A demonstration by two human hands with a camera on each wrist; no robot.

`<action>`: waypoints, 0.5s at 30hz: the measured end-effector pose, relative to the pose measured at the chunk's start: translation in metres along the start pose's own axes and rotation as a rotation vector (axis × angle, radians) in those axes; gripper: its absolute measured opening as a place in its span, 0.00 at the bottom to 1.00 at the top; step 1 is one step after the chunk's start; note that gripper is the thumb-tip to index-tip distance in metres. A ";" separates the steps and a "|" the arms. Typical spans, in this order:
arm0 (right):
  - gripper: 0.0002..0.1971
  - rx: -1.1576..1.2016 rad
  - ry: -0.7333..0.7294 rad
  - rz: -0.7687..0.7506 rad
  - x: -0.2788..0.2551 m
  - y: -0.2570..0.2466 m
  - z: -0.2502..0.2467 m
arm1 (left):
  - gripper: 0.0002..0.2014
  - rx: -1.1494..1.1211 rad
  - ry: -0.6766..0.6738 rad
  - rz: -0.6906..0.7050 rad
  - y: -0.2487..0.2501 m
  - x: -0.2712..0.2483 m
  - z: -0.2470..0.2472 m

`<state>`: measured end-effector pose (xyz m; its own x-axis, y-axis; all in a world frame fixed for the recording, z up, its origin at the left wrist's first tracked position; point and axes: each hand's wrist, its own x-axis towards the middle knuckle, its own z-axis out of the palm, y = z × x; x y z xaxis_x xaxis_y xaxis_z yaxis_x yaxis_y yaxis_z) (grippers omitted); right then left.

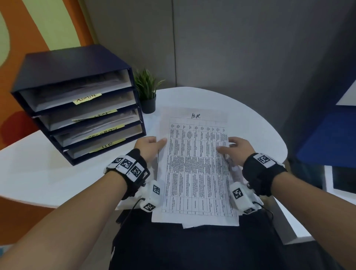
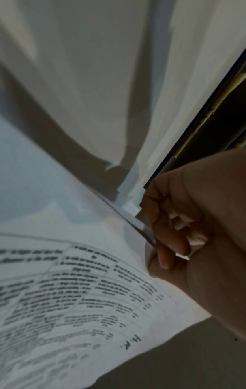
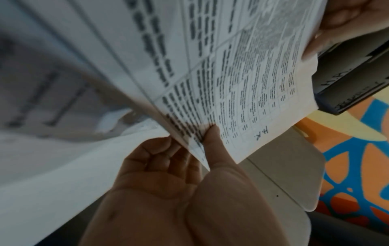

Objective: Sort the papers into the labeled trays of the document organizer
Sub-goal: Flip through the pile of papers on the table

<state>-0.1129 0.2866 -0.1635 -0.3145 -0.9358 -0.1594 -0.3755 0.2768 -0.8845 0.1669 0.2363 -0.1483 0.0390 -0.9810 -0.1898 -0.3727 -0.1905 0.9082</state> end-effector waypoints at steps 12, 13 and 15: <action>0.09 -0.139 0.245 -0.086 0.010 -0.037 0.002 | 0.11 -0.242 0.092 -0.143 -0.002 0.014 -0.018; 0.10 -0.142 0.266 -0.105 0.010 -0.040 0.003 | 0.18 -0.279 0.068 -0.174 0.000 0.010 -0.021; 0.11 -0.116 0.285 -0.148 0.011 -0.044 0.001 | 0.28 -0.307 0.014 -0.188 0.003 0.004 -0.023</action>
<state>-0.0985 0.2639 -0.1266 -0.4741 -0.8736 0.1100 -0.5268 0.1813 -0.8304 0.1873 0.2310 -0.1376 0.0943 -0.9277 -0.3613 -0.0617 -0.3676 0.9279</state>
